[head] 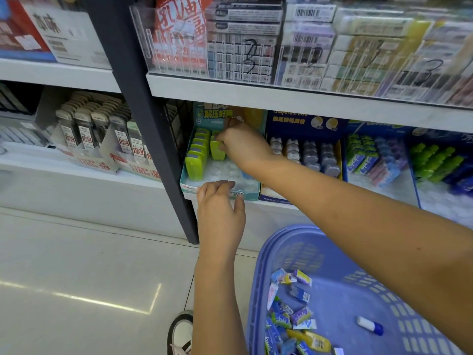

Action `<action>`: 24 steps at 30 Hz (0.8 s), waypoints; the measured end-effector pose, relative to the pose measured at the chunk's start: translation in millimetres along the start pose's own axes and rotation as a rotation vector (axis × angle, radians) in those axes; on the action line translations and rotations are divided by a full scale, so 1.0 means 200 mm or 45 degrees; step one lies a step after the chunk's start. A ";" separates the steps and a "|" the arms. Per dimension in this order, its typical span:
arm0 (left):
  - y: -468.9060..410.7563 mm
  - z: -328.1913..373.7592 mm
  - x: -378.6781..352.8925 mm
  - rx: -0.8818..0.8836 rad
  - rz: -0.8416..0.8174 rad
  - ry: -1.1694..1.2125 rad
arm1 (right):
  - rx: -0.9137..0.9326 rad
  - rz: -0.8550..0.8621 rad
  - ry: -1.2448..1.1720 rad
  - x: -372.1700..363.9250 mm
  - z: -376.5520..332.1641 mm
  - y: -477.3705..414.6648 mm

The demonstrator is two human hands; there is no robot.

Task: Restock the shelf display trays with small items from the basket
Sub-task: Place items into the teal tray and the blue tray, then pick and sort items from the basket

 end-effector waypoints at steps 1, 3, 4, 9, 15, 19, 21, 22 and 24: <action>0.00 0.00 0.00 0.003 0.001 -0.008 | 0.017 0.001 -0.005 -0.01 0.00 0.01; -0.01 0.00 0.00 0.016 0.010 -0.023 | 0.023 -0.010 -0.006 -0.02 -0.02 0.00; -0.01 0.00 0.00 0.025 0.014 -0.027 | 0.008 -0.017 -0.004 -0.02 -0.02 -0.01; -0.01 0.00 0.00 0.016 -0.016 -0.039 | -0.108 -0.051 -0.147 0.02 0.00 -0.07; -0.02 -0.01 0.00 0.010 -0.033 -0.052 | -0.205 -0.059 -0.069 -0.01 -0.04 -0.03; -0.01 0.02 0.04 0.001 -0.076 -0.025 | -0.152 -0.100 -0.032 0.02 -0.04 0.00; 0.03 0.08 0.09 -0.024 -0.033 0.014 | -0.104 -0.142 0.010 0.05 -0.03 0.06; 0.05 0.11 0.11 -0.036 -0.003 0.040 | -0.073 -0.159 0.038 0.06 -0.02 0.12; 0.10 0.18 0.14 -0.067 0.029 0.089 | -0.013 -0.131 0.043 0.06 0.02 0.32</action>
Point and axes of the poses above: each hand's wrist, its own y-axis away from the middle knuckle, its own x-axis out of the back of the hand, z = x × y, the point moved 5 cm from there along -y, towards the middle knuckle, and after that the axes turned 15 degrees about -z, right-handed, at the moved point
